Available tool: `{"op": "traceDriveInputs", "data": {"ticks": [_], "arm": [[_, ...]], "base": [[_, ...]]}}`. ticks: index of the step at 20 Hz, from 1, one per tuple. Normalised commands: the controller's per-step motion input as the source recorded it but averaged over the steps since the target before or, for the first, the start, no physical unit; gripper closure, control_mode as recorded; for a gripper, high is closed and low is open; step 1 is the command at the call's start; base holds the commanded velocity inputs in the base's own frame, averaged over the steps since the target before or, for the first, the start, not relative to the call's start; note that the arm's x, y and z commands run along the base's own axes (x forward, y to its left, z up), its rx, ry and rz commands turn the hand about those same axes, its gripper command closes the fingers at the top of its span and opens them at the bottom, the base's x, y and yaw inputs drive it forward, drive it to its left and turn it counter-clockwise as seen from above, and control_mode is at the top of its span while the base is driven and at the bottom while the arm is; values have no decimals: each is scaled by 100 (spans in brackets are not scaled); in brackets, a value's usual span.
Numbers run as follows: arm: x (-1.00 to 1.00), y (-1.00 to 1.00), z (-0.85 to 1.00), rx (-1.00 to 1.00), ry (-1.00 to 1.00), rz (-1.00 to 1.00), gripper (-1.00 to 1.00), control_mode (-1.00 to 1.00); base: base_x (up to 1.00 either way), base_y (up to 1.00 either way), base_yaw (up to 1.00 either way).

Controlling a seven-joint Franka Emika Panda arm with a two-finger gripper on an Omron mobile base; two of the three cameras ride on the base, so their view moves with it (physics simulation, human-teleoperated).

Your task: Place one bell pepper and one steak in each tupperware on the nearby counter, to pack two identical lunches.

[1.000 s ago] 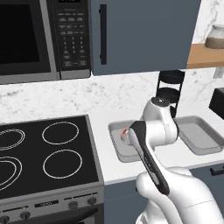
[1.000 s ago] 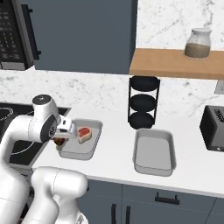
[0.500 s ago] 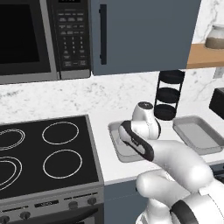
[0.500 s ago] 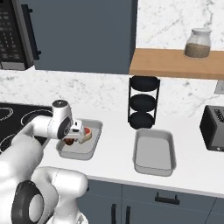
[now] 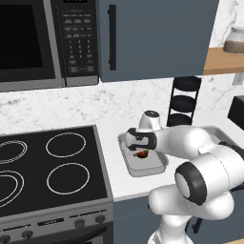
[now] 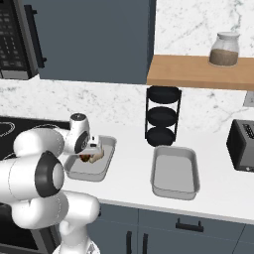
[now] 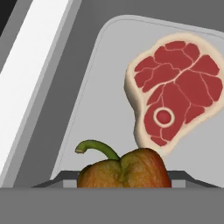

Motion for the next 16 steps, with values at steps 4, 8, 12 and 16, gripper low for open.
{"op": "traceDriveInputs", "data": {"ticks": [4, 8, 12, 16], "arm": [[3, 13, -33, 0, 1, 2, -100, -100], [-4, 0, 0, 0, 0, 0, -100, -100], [0, -1, 1, 0, 0, 0, -100, -100], [-1, 0, 12, 0, 0, -4, -100, -100]], "base": [[0, 0, 0], [0, 0, 0], [0, 0, 0], [0, 0, 0]]}}
